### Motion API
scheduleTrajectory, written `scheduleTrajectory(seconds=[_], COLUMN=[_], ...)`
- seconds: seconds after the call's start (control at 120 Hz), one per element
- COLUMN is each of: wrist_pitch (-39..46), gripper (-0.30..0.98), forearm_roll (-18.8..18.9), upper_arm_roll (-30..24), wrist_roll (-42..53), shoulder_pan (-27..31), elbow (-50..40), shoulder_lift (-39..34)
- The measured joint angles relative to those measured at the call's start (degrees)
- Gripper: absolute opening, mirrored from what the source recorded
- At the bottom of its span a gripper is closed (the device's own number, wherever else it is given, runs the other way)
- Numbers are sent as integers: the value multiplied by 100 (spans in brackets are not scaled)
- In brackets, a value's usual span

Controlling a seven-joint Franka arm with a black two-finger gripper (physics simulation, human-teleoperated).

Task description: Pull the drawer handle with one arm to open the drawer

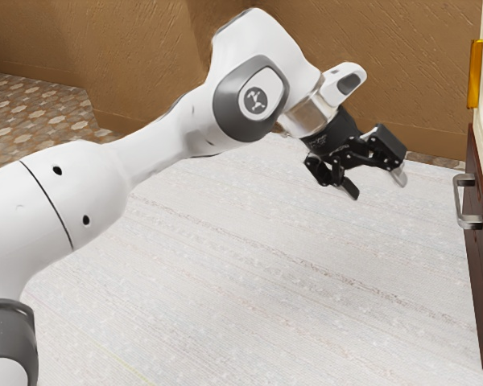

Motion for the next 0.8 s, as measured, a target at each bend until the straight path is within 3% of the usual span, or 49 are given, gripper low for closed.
scheduleTrajectory(seconds=[0.4,0.8], wrist_pitch=[857,1276], gripper=[69,69], forearm_roll=[-351,-372], upper_arm_roll=[-592,-638], wrist_roll=[-150,-216], shoulder_pan=[92,-4], elbow=[253,249], shoulder_lift=[539,768])
